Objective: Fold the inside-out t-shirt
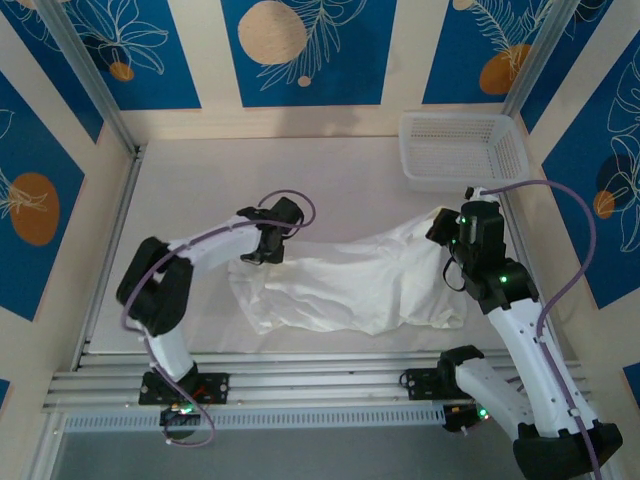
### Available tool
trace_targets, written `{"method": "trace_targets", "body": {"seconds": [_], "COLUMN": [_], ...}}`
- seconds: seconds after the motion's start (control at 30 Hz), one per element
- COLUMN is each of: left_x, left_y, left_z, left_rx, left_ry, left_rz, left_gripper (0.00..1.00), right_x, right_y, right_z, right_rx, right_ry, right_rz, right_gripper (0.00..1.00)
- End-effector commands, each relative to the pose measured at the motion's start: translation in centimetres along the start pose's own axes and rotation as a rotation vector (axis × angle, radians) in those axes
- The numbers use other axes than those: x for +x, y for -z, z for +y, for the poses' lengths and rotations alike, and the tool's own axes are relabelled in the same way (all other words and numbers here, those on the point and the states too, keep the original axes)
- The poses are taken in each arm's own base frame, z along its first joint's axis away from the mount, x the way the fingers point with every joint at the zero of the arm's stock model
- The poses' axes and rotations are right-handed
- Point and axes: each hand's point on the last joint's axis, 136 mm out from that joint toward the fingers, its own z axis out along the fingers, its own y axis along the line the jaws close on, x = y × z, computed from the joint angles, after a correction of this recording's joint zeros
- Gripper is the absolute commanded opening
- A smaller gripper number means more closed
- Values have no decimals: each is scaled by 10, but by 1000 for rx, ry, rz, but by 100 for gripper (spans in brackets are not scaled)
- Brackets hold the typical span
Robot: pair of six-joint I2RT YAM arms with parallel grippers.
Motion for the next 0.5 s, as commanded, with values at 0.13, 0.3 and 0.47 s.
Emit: {"method": "trace_targets", "body": {"seconds": [0.13, 0.3, 0.47], "left_x": [6, 6, 10], "left_y": [-27, -31, -21], "left_z": [31, 67, 121], "left_rx": [-118, -105, -116], "left_ry": [-3, 94, 254], "left_rz": [93, 80, 56], "left_gripper": [48, 34, 21], "right_x": [-15, -31, -43], "right_y": [7, 15, 28], "right_z": [-1, -18, -36], "right_rx": [14, 102, 163], "right_ry": [7, 0, -25], "right_rz": [-56, -114, -163], "right_gripper": [0, 0, 0]}}
